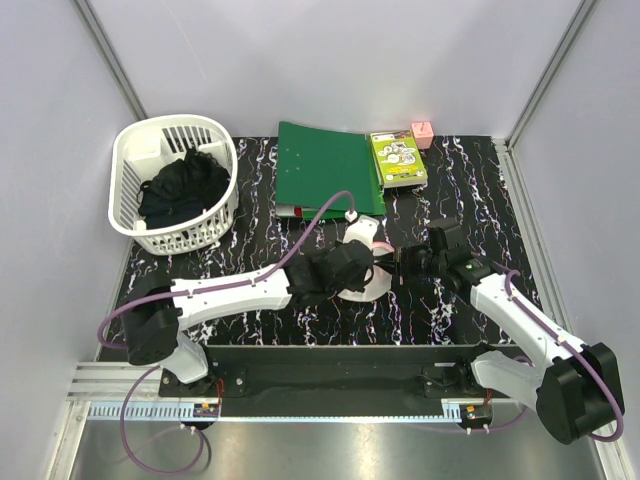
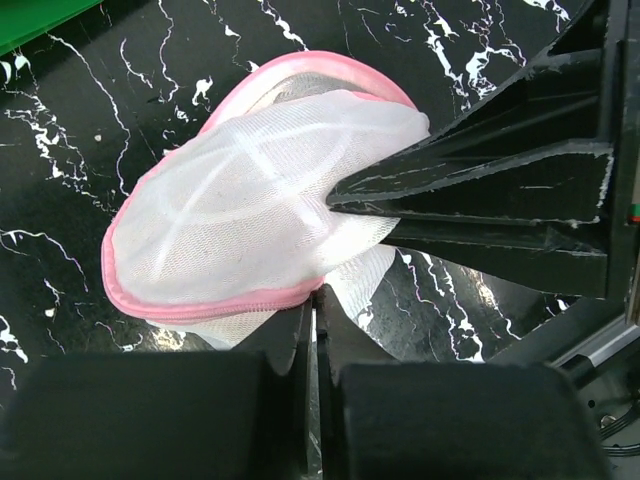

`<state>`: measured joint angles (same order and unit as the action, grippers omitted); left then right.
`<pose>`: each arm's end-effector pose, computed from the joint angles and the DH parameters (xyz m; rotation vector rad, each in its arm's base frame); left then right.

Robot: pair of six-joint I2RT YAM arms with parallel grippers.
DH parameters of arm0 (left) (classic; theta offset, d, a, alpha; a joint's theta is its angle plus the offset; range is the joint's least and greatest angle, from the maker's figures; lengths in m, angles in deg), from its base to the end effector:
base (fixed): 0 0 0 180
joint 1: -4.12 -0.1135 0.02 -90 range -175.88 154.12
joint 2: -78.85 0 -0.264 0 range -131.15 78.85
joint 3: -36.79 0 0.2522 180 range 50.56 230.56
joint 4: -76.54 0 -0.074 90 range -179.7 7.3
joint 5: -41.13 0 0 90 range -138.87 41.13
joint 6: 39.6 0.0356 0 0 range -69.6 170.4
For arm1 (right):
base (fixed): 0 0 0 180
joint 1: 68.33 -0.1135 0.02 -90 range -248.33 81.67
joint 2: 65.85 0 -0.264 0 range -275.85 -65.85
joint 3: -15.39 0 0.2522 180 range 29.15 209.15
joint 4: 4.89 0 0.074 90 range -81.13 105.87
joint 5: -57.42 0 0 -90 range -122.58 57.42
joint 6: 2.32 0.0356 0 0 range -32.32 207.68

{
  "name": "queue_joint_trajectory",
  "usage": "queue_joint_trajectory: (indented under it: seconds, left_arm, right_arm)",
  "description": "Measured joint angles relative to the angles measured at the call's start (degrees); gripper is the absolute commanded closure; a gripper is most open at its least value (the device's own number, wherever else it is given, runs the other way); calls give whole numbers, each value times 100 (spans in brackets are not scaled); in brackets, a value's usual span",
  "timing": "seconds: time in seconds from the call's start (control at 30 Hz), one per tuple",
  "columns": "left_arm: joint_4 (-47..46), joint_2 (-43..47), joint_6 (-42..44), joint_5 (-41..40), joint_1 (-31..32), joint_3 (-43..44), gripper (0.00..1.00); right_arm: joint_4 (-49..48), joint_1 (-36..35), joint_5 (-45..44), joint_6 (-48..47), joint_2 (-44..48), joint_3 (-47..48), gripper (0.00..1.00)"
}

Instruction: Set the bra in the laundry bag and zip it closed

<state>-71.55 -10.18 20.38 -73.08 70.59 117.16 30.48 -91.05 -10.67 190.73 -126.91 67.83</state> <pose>0.1514 -0.3112 0.2702 0.4888 2.1890 -0.4476 0.1965 0.0967 0.2324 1.6330 2.2922 1.3075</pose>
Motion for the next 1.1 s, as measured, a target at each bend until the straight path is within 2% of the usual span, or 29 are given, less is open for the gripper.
queue_joint_trajectory:
  seconds: [0.2, 0.43, 0.57, 0.67, 0.8, 0.9, 0.93, 1.0, 1.03, 1.1]
  left_arm:
    - [9, 103, 17, 337, -214, -57, 100]
    - [-146, 1099, 46, 1950, -1043, -903, 100]
    - [-109, 1464, 227, 2583, -1556, -1335, 100]
    - [-116, 1537, 385, 3174, -1906, -1659, 100]
    - [-251, 1493, 413, 4076, -1932, -1770, 100]
    - [-525, 1405, 376, 4544, -1888, -1742, 77]
    - [-570, 1401, 358, 4581, -1829, -1742, 67]
    - [-656, 1421, 358, 4494, -1690, -1733, 54]
    - [-691, 1438, 372, 4463, -1598, -1731, 44]
    - [-785, 1491, 284, 4334, -1381, -1703, 42]
  right_arm:
    - [-87, 0, 0, -459, 2, -4, 100]
    - [-247, -52, 66, -1021, 153, -173, 100]
    - [-98, -44, 22, -1545, 98, -125, 100]
    - [173, 13, 17, -2153, -190, 181, 100]
    - [573, 94, 105, -3244, -905, 1084, 100]
    - [850, 101, 81, -3770, -1123, 1580, 100]
    - [901, 101, 61, -3838, -1097, 1631, 100]
    - [1032, 101, 42, -3882, -1027, 1679, 100]
    - [1086, 101, 44, -3873, -1019, 1683, 100]
    - [1196, 103, 50, -3770, -1023, 1683, 100]
